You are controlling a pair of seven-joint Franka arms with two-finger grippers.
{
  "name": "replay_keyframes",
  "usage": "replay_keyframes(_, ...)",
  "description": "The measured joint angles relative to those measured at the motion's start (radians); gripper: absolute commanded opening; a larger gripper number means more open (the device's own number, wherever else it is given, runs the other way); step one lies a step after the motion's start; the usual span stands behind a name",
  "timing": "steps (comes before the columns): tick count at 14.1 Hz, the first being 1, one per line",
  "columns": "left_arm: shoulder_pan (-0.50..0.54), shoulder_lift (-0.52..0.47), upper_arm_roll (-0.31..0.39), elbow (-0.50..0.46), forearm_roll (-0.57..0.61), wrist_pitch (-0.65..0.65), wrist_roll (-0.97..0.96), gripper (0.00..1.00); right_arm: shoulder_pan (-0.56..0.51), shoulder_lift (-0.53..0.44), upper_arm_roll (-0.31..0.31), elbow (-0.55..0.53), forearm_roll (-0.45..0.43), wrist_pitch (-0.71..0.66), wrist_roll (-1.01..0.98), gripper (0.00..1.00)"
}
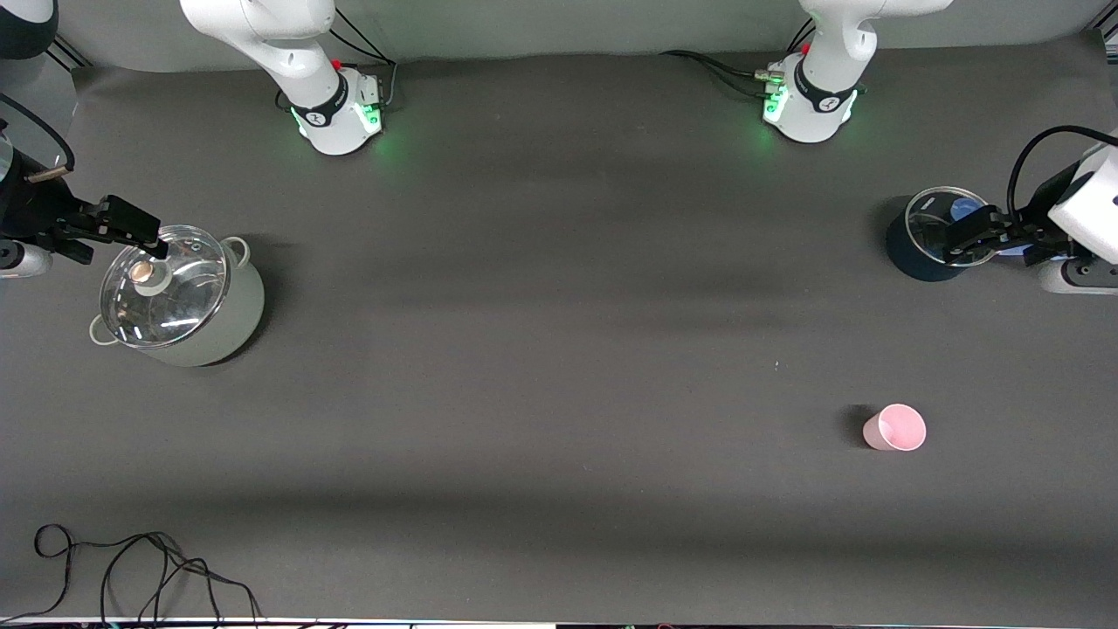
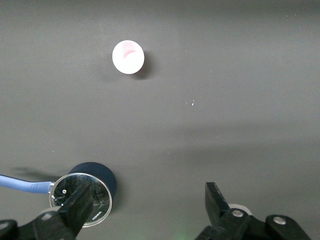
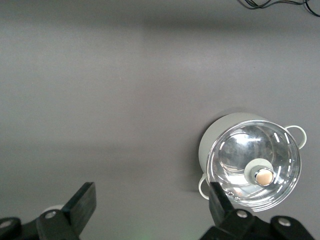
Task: Transfer pink cup from left to right arm
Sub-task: 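Raise the left gripper off the blue saucepan and move toward the cup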
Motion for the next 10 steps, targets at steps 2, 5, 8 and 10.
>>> replay_keyframes(2, 0.0, 0.0, 0.0, 0.0, 0.0, 0.0, 0.0, 1.0, 0.0, 0.0, 0.0, 0.0, 0.0, 0.0, 0.0, 1.0)
replay_keyframes(5, 0.0, 0.0, 0.0, 0.0, 0.0, 0.0, 0.0, 1.0, 0.001, 0.002, 0.003, 0.003, 0.0, -0.007, 0.0, 1.0)
replay_keyframes(8, 0.0, 0.0, 0.0, 0.0, 0.0, 0.0, 0.0, 1.0, 0.001, 0.012, 0.002, 0.007, 0.001, -0.017, 0.0, 1.0)
replay_keyframes(10, 0.001, 0.0, 0.0, 0.0, 0.0, 0.0, 0.0, 1.0, 0.001, 0.025, 0.002, 0.012, 0.001, -0.021, 0.0, 1.0)
